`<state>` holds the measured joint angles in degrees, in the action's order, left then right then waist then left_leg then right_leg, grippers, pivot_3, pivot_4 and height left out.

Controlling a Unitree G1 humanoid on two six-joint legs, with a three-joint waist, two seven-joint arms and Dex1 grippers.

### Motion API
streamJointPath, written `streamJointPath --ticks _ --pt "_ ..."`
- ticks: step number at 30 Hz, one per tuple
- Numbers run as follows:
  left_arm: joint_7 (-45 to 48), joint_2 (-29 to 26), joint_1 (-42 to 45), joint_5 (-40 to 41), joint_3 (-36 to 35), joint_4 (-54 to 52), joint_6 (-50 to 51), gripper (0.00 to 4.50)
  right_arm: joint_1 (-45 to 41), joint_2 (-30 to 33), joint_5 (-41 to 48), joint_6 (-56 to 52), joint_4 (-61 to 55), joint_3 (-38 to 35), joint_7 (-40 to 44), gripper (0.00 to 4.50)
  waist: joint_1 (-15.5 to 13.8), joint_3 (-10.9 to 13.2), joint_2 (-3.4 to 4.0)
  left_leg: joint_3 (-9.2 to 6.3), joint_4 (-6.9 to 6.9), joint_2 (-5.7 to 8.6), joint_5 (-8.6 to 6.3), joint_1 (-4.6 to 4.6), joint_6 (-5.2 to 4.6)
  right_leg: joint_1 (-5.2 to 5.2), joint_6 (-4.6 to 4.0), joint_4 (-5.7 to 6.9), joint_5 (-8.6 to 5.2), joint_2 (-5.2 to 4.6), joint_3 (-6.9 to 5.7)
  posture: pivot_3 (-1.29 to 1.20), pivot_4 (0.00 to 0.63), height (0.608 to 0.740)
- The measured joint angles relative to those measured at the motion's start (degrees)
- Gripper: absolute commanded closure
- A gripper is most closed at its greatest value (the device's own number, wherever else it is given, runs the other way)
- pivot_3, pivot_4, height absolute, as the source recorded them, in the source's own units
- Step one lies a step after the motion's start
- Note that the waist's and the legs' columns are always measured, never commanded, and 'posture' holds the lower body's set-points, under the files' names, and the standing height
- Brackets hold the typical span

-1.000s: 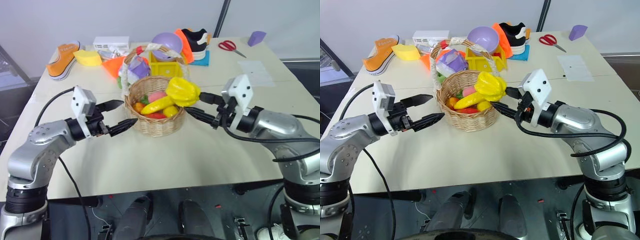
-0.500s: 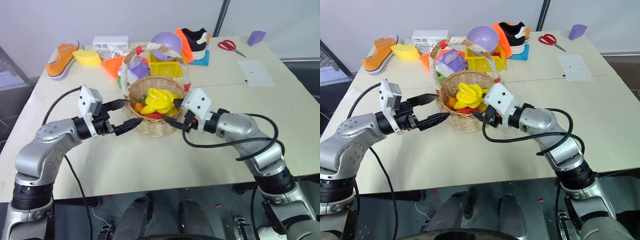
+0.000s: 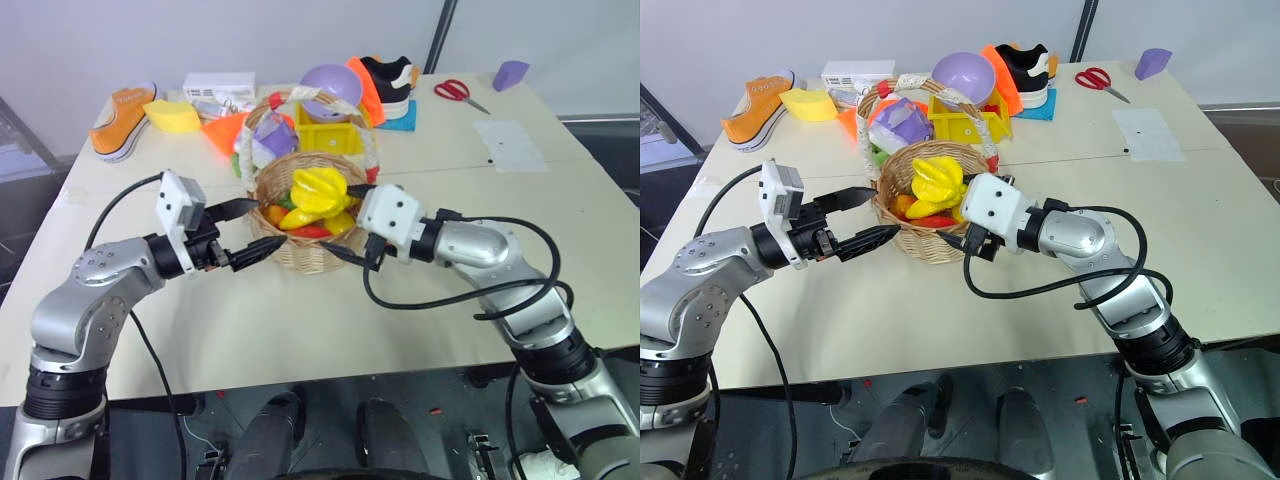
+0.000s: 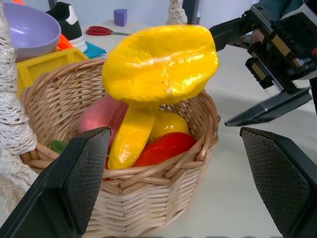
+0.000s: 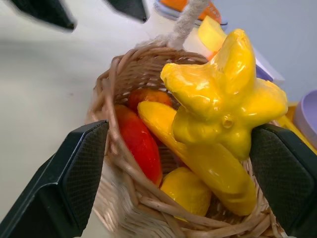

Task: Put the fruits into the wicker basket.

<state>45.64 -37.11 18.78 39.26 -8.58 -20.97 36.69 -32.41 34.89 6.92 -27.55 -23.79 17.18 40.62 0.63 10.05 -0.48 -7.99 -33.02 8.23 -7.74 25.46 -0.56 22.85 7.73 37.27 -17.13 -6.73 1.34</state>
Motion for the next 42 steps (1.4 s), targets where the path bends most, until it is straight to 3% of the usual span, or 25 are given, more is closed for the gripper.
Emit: streamJointPath --ticks 13,20,26,32,42 --pt "-0.66 2.25 2.79 -0.98 1.35 0.14 0.11 0.0 0.0 -0.19 -4.37 2.53 -0.2 2.33 2.19 0.08 0.0 0.0 0.0 0.0 0.0 0.0 0.0 0.0 0.0 0.0 0.02 0.0 0.01 0.02 0.0 0.0 0.15 0.74" --pt "-1.06 5.37 8.03 8.84 2.69 -2.62 7.18 0.0 0.01 -1.26 -6.26 2.97 0.01 2.94 2.57 0.08 0.0 0.0 -0.02 -0.01 -0.04 0.01 0.01 0.0 0.0 -0.05 0.05 0.0 0.03 0.02 -0.01 0.0 0.15 0.74" --pt "-3.52 7.13 10.5 10.63 6.43 -2.74 12.27 0.0 0.0 -1.94 -7.89 3.12 0.63 2.96 2.57 0.08 0.08 0.01 -0.02 -0.01 -0.03 0.0 0.09 -0.03 -0.04 -0.12 0.06 0.11 0.03 0.04 0.0 0.0 0.15 0.74" --pt "-5.47 8.3 11.44 5.87 12.19 -0.95 12.73 0.0 -0.01 -3.02 -8.56 3.1 1.71 3.05 2.59 0.08 -0.01 0.0 -0.02 -0.01 -0.04 0.0 0.08 -0.03 -0.03 -0.16 0.06 0.1 0.03 0.04 0.0 0.0 0.15 0.74" --pt "-6.57 6.49 11.19 -1.73 11.78 3.08 9.05 0.0 0.0 -3.22 -8.87 3.03 1.68 2.97 2.84 0.08 0.0 0.0 -0.02 -0.01 -0.03 0.0 0.05 -0.03 0.03 -0.05 0.06 0.09 0.03 0.04 0.0 0.0 0.15 0.74"
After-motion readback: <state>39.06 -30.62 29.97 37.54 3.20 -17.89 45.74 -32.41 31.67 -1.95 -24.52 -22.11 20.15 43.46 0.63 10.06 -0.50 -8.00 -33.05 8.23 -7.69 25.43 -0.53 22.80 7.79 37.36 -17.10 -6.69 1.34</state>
